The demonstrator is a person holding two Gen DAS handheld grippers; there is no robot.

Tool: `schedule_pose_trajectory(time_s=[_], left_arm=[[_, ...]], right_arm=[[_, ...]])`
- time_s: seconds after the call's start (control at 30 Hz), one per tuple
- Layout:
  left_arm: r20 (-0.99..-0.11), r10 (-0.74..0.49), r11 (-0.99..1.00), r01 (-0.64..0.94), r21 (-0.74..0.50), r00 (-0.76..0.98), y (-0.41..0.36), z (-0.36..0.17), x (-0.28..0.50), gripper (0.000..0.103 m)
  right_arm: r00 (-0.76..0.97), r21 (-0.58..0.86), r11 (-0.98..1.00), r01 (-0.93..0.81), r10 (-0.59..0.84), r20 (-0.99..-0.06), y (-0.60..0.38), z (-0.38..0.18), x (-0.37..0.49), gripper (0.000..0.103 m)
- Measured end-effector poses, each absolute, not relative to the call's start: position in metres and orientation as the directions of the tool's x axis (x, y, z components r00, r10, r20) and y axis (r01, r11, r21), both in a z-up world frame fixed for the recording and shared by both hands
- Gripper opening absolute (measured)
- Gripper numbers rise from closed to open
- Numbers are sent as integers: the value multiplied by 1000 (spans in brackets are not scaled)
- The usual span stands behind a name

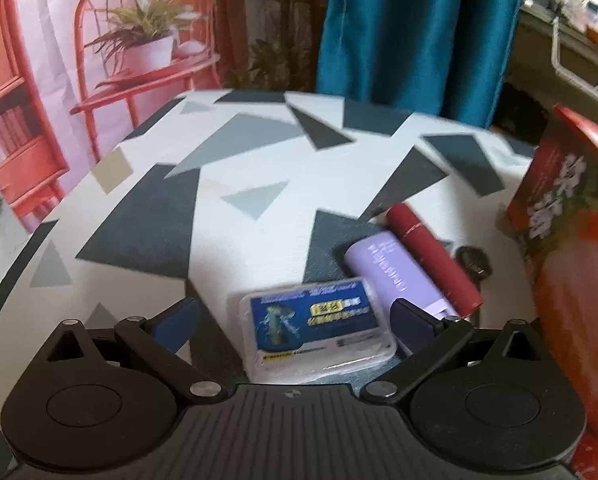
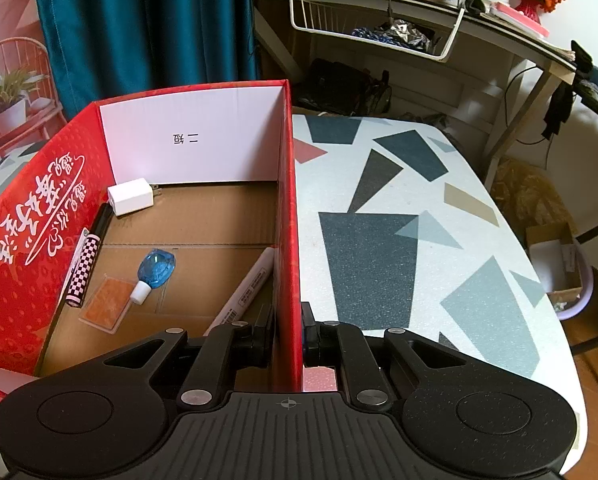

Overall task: Organize rigid objects
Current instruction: 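Move the left gripper to the clear plastic box and close on it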

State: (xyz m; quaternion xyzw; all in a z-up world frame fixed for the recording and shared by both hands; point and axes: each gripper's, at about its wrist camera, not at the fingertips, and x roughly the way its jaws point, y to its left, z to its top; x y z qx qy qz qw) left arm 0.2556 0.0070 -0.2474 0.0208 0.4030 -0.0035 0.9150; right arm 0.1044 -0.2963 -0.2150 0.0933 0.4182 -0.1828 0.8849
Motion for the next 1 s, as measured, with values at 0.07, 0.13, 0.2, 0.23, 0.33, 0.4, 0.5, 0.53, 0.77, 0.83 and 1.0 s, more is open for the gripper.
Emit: schedule_pose_trajectory(time_s=[0.07, 0.13, 0.2, 0.23, 0.33, 0.4, 0.5, 0.53, 0.77, 0.83, 1.0], left_arm=[[-738, 12, 999, 15, 30, 675, 7, -247, 254, 103], [-732, 15, 999, 25, 44, 681, 6, -246, 251, 99], [-725, 6, 997, 47, 53, 689, 5, -244, 248, 92], [-724, -3, 997, 58, 51, 690, 4, -243, 246, 86], [-721, -22, 995, 84, 50, 692, 4, -241, 240, 80], [-714, -25, 993, 98, 62, 699, 4, -242, 236, 80], [-701, -31, 987, 131, 90, 712, 3, -242, 228, 80], [-696, -32, 983, 148, 107, 718, 1, -242, 224, 80], [-694, -103, 948, 280, 148, 713, -7, -239, 208, 79], [-699, -125, 941, 306, 141, 705, -10, -240, 206, 63], [-708, -142, 924, 349, 155, 692, -18, -245, 203, 60]], right_arm=[[583, 13, 915, 402, -245, -774, -296, -215, 104, 11], [583, 13, 915, 404, -246, -775, -296, -215, 105, 11], [582, 12, 914, 405, -247, -775, -296, -215, 105, 11], [581, 11, 914, 405, -248, -775, -296, -215, 105, 11], [581, 12, 914, 406, -247, -776, -296, -215, 104, 11], [581, 11, 914, 405, -248, -775, -296, -215, 104, 11], [581, 12, 914, 405, -247, -775, -296, -215, 104, 11], [581, 12, 914, 405, -247, -775, -296, -215, 104, 12], [580, 11, 914, 406, -249, -776, -296, -214, 104, 11], [580, 10, 914, 406, -249, -776, -296, -214, 104, 12], [576, 6, 915, 404, -250, -778, -295, -215, 104, 13]])
